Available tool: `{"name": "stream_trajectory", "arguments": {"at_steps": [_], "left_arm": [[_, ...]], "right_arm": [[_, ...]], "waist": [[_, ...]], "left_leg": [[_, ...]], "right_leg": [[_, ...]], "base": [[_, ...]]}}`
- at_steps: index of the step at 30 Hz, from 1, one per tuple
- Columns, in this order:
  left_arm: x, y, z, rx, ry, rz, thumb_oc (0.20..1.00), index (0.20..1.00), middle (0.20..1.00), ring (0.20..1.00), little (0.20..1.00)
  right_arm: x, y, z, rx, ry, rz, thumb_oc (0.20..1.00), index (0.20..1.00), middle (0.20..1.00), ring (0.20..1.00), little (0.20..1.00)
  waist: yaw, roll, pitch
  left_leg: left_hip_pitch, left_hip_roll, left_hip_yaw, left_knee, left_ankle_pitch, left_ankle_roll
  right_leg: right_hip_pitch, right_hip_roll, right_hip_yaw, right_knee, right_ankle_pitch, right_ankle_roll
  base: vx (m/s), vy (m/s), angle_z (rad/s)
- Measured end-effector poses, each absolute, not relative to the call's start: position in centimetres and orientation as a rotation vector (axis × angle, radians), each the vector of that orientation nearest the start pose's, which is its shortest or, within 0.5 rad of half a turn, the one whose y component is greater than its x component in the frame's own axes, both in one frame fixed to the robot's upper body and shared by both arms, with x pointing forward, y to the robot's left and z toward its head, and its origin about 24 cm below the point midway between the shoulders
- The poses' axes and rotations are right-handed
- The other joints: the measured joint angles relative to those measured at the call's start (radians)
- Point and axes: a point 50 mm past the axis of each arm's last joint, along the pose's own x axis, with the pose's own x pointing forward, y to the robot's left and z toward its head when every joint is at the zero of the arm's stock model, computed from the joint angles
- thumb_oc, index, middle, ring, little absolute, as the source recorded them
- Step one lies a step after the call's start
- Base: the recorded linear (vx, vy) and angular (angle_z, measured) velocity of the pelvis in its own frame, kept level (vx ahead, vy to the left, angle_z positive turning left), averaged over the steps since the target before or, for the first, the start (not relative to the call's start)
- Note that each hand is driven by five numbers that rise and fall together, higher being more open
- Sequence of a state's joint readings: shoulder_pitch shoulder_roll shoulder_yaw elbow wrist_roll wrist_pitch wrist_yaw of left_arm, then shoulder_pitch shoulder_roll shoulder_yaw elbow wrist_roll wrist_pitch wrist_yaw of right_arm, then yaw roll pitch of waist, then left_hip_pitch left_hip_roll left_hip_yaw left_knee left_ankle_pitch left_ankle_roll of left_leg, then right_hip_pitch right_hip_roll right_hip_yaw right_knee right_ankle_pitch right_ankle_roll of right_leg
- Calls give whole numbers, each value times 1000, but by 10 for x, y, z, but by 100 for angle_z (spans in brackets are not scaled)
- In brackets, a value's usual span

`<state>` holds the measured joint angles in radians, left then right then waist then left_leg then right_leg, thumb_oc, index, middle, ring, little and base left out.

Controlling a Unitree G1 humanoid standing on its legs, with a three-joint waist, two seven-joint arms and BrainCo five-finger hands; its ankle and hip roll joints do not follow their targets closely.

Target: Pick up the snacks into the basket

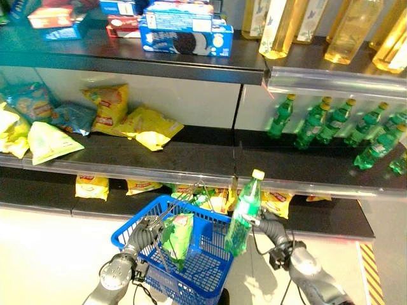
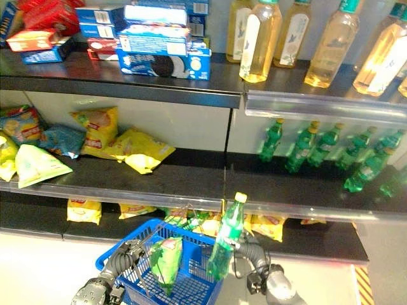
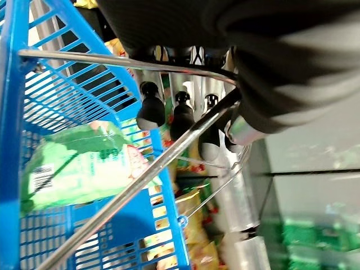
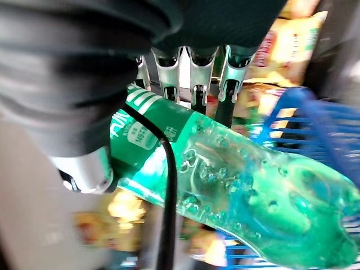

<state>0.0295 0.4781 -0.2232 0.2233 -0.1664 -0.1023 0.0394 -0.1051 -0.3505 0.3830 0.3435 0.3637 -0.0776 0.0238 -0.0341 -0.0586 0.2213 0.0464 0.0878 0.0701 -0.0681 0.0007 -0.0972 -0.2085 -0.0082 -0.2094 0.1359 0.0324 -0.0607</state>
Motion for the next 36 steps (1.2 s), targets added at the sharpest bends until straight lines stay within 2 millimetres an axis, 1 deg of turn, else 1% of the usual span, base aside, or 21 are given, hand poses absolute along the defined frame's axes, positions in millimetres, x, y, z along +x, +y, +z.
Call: {"name": "stream_trajectory", "arguments": {"at_steps": [3,6,7,8,10,11,13,16,20,24,25,26,27,30,33,35,36], "left_arm": [[234,212,0,348,205,-140,200,200,200,200,200],[235,208,2,327,195,-152,200,200,200,200,200],[236,204,4,330,183,-174,200,200,200,200,200],[236,202,6,328,174,-180,200,200,200,200,200],[239,193,13,297,140,-205,200,200,200,200,200],[240,191,15,294,129,-211,200,200,200,200,200],[242,186,22,281,95,-226,200,200,200,200,200],[244,183,24,273,85,-239,200,200,200,200,200],[245,176,25,278,82,-268,200,200,200,200,200],[245,172,24,280,81,-284,200,200,200,200,200],[247,169,25,282,76,-295,200,200,200,200,200],[247,168,25,280,74,-300,200,200,200,200,200],[247,167,25,271,76,-302,200,200,200,200,200],[247,165,26,251,73,-310,200,200,200,200,200],[247,164,29,257,64,-320,200,200,200,200,200],[238,165,13,301,154,-353,200,200,200,200,200],[237,164,11,309,159,-364,200,200,200,200,200]], "right_arm": [[261,-138,-22,-73,291,295,200,200,200,200,200],[268,-125,-21,-73,290,313,200,200,200,200,200],[272,-119,-20,-93,287,333,200,200,200,200,200],[272,-117,-20,-98,284,339,200,200,200,200,200],[272,-104,-24,-104,299,368,200,200,200,200,200],[273,-103,-25,-116,304,372,200,200,200,200,200],[272,-92,-32,-129,332,389,200,200,200,200,200],[269,-79,-38,-129,360,407,200,200,200,200,200],[267,-71,-38,-164,357,441,200,200,200,200,200],[277,-65,-30,-189,324,445,200,200,200,200,200],[281,-65,-26,-202,307,437,438,438,438,438,438],[284,-64,-22,-209,294,432,821,821,821,821,821],[285,-64,-22,-210,291,429,1000,1000,1000,1000,1000],[287,-64,-20,-216,281,422,1000,1000,1000,1000,1000],[287,-63,-19,-228,269,427,1000,1000,1000,1000,1000],[288,-61,-17,-236,259,431,1000,1000,1000,1000,1000],[288,-62,-18,-241,261,428,1000,1000,1000,1000,1000]], "waist": [[-3,2,-2],[17,5,-4],[23,6,-5],[26,7,-5],[50,13,-8],[52,14,-8],[52,15,-8],[52,16,-8],[54,16,-8],[57,18,-8],[59,19,-7],[60,21,-8],[62,23,-9],[77,27,-11],[79,27,-11],[75,27,-11],[78,27,-11]], "left_leg": [[-2,-2,-18,7,0,0],[-4,-2,-20,9,0,0],[-4,-2,-22,10,0,0],[-4,-2,-23,10,0,0],[-5,-3,-33,11,0,1],[-6,-4,-35,12,1,1],[-6,-7,-44,11,2,3],[-6,-10,-46,11,3,5],[-7,-11,-48,12,4,6],[-8,-11,-47,14,4,6],[-9,-11,-47,15,4,6],[-9,-11,-47,15,4,6],[-9,-11,-47,15,4,6],[-9,-10,-48,15,4,6],[-10,-11,-49,15,4,6],[-11,-11,-48,15,4,6],[-11,-11,-49,15,4,6]], "right_leg": [[11,-5,-15,-3,0,0],[16,-6,-19,-10,1,0],[16,-6,-20,-11,2,-2],[16,-6,-21,-11,2,-2],[23,-10,-33,-11,3,-4],[23,-11,-36,-11,3,-4],[26,-15,-40,-11,3,-4],[28,-21,-44,-11,2,-2],[28,-22,-45,-10,1,-1],[28,-22,-45,-10,1,-1],[27,-22,-45,-11,1,-1],[27,-21,-45,-11,1,-1],[27,-21,-45,-11,1,-1],[27,-21,-46,-11,1,-1],[27,-22,-47,-11,1,-1],[26,-22,-46,-11,1,-1],[26,-22,-47,-11,1,-1]], "base": [[-5,23,14],[-3,19,5],[0,0,0],[-13,28,10],[-7,15,14],[-1,7,12],[6,9,12],[1,2,2],[0,0,0],[0,0,0],[0,0,0],[0,0,0],[0,0,0],[0,0,0],[0,0,0],[0,0,0],[0,0,0]]}}
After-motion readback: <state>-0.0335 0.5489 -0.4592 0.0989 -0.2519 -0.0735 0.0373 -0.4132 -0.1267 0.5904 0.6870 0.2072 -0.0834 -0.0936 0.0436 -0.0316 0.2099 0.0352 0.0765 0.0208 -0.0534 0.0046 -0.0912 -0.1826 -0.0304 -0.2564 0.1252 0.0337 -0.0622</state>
